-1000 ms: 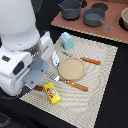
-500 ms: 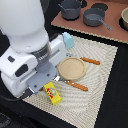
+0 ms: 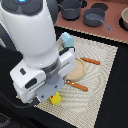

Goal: Interact with the objects in diverse but meaningful ways.

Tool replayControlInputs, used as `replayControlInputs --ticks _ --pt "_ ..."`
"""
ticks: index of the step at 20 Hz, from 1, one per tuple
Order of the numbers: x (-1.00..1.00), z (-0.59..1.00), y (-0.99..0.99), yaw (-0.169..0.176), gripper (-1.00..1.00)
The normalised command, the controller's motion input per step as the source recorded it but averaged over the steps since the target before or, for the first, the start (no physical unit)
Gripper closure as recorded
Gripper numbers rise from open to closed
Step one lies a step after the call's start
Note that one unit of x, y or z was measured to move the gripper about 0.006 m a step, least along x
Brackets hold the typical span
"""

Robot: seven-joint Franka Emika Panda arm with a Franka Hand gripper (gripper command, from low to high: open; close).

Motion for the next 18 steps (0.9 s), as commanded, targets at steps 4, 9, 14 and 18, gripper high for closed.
replayControlInputs --ticks 4,9,14,18 --pt "0.24 -0.29 -0.01 -0.014 1.0" --pt "0.23 -0.29 0.0 -0.011 1.0" --pt "0.38 0.14 0.0 -0.016 1.0" --pt "0.53 0.98 0.08 -0.01 1.0"
